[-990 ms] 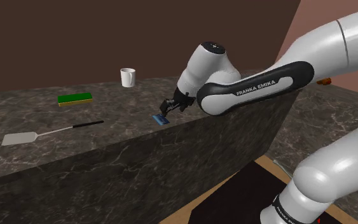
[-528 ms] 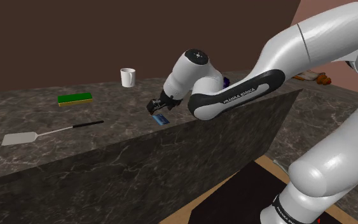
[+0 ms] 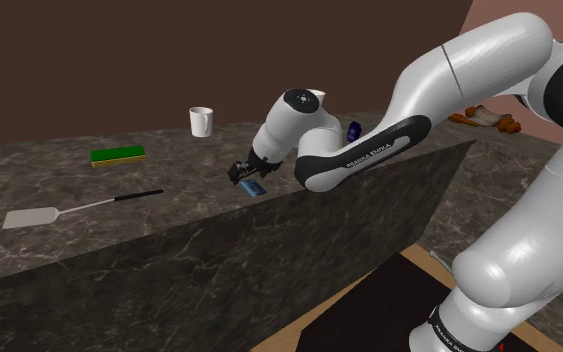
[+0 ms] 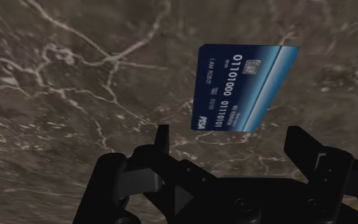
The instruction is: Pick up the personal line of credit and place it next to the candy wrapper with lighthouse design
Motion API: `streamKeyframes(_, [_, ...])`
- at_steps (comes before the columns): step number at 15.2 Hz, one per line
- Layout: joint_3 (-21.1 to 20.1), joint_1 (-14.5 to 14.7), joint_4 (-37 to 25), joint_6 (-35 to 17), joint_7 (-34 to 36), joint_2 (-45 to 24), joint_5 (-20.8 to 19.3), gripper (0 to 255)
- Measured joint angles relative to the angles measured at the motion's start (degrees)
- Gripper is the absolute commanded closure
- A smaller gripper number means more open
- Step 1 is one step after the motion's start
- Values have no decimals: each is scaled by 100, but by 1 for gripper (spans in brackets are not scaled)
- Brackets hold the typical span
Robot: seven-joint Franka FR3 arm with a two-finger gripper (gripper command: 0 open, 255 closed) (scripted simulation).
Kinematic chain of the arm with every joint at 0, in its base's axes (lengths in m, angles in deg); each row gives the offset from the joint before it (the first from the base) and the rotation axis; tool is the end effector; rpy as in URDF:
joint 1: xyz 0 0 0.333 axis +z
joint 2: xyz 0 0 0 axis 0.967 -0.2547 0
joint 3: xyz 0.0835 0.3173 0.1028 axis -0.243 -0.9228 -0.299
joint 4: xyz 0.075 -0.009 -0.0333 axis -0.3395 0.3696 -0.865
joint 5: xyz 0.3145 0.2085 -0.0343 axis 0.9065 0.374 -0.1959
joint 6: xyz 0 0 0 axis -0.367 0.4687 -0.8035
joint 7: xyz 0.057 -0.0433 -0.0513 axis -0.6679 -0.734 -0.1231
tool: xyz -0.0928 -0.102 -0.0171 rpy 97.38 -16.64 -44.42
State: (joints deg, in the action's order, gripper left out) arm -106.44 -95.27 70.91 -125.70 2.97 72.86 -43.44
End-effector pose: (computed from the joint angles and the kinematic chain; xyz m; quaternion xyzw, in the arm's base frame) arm 0.5105 0.2172 0.4121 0.9572 -0.0307 0.2875 0.0112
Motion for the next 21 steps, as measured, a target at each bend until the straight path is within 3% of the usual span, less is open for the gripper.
streamKeyframes(3, [0,0,-5,0,10,-8,-15,0])
streamKeyframes(4, [0,0,-5,0,10,-9,-15,255])
streamKeyframes(14, [1,-1,-7,0,11,-9,-17,255])
streamKeyframes(21, [31,78,-113,263,-717,357,858,255])
